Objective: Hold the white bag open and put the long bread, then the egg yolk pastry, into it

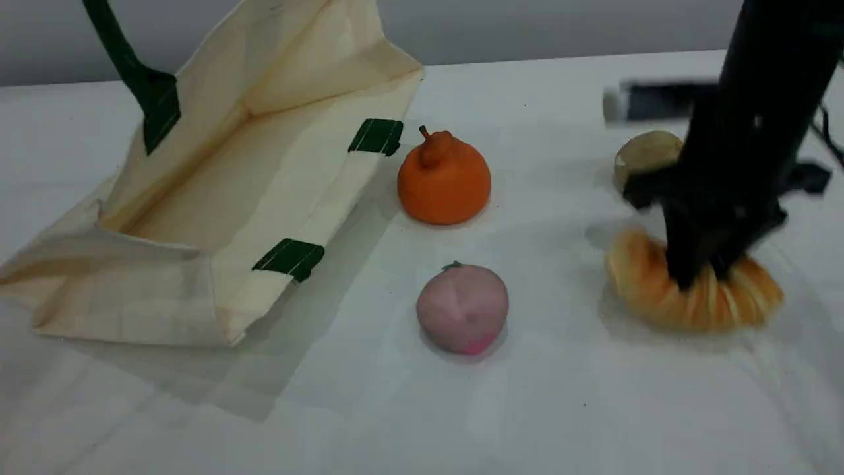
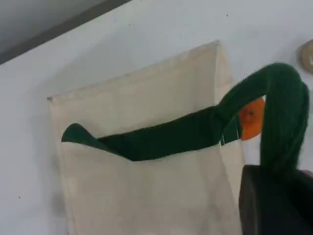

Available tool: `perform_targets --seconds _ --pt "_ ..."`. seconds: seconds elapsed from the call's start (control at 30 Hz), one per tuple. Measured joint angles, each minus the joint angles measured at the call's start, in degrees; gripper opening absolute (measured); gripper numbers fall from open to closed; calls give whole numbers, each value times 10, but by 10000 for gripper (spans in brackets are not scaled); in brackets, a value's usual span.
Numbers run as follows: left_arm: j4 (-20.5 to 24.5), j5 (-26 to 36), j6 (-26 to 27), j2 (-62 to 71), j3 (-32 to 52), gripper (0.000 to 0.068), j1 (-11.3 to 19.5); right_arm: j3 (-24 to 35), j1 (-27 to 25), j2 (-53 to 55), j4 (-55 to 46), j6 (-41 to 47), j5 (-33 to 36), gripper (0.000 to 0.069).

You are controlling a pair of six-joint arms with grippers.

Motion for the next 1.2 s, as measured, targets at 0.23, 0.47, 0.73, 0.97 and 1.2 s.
perform_targets --seconds 0.23,0.47,0.73,0.97,1.2 --pt "0 0 15 0 0 83 0 0 0 -101 27 0 -53 137" --pt "0 1 12 1 -33 83 0 38 32 -197 49 -17 -129 116" --pt "-2 0 11 1 -35 83 0 145 126 -272 48 -50 -291 107" --pt "-1 0 11 1 -35 83 -7 203 226 -270 48 -105 -428 104" --pt "3 0 13 2 -35 83 -47 205 274 -266 48 -111 -526 101"
